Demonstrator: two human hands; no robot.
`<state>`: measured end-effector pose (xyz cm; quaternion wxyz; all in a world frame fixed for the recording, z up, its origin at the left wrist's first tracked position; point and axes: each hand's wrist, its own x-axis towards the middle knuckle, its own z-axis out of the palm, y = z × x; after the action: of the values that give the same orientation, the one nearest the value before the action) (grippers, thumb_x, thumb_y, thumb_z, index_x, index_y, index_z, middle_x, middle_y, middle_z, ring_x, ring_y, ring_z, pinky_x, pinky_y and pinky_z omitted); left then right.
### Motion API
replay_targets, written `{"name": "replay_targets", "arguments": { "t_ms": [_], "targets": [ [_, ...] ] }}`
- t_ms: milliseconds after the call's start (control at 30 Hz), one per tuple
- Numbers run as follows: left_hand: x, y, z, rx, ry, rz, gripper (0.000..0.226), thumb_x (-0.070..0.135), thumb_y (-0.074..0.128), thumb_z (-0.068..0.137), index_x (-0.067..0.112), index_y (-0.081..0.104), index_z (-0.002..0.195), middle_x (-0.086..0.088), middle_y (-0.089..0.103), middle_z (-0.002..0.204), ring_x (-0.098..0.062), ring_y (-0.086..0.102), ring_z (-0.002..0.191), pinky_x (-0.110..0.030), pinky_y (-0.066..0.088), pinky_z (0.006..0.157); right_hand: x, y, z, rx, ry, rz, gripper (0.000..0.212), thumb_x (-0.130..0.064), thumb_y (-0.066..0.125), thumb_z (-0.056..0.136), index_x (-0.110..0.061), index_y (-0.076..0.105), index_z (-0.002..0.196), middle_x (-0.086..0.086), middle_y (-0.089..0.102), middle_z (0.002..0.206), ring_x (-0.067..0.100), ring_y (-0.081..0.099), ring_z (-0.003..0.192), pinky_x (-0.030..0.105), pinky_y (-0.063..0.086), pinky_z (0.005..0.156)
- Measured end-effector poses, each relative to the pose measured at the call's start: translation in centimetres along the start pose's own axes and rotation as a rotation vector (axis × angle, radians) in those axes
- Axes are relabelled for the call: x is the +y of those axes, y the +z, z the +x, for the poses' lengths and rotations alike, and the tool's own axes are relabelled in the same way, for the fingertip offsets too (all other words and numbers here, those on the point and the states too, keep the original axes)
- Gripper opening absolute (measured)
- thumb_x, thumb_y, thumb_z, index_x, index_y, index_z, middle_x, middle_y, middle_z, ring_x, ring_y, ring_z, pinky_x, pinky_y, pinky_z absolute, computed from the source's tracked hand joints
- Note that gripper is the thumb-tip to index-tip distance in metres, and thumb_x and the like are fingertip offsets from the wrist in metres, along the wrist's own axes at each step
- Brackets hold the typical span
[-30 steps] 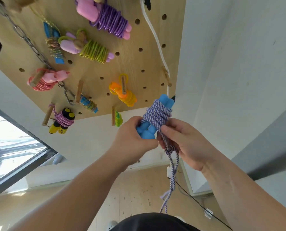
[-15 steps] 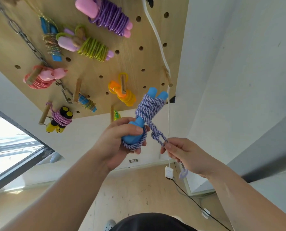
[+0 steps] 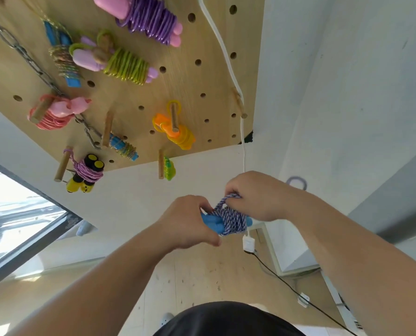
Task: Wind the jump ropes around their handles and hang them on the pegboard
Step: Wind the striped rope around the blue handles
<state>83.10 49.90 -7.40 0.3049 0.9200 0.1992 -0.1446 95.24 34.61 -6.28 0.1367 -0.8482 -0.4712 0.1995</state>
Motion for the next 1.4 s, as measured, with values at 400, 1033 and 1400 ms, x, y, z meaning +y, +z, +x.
{"name": "replay_targets", "arguments": {
  "t_ms": [400,1033,1400],
  "targets": [
    [0.2,-1.2,0.3,0.025,-0.128,-1.126,0.049,0.014,0.083,0.052,0.005,0.057,0.092,-0.021,0.065,0.087,-0.03,0.064,0.067,-0.03,0.047,0.047,0.4,6.6,-4.7,0.451,-0.013,0.773,0.013,-0.019,0.058,0.101,-0.027,0.063,0.092,-0.005,0.059,0.067,0.007,0.048,0.058,0.021,0.039,0.058],
    [0.7,1.0,-1.0,-0.518,-0.069,-0.689,0.039,0.034,0.079,0.067,0.006,0.059,0.086,-0.014,0.057,0.072,-0.018,0.049,0.052,-0.021,0.031,0.043,4.6,-1.4,-1.6,-0.241,-0.051,0.198,0.015,-0.036,0.07,0.092,-0.023,0.077,0.091,-0.01,0.072,0.085,0.006,0.063,0.079,0.028,0.049,0.075],
    [0.4,0.7,1.7,-0.088,-0.302,-1.01,0.022,0.035,0.065,0.088,0.013,0.067,0.093,-0.012,0.061,0.072,-0.02,0.045,0.047,-0.02,0.024,0.039,0.2,3.9,-1.8,0.418,-0.031,0.267,0.021,-0.028,0.048,0.105,-0.022,0.067,0.097,-0.011,0.062,0.079,0.007,0.056,0.072,0.026,0.045,0.069]
  ]
}}
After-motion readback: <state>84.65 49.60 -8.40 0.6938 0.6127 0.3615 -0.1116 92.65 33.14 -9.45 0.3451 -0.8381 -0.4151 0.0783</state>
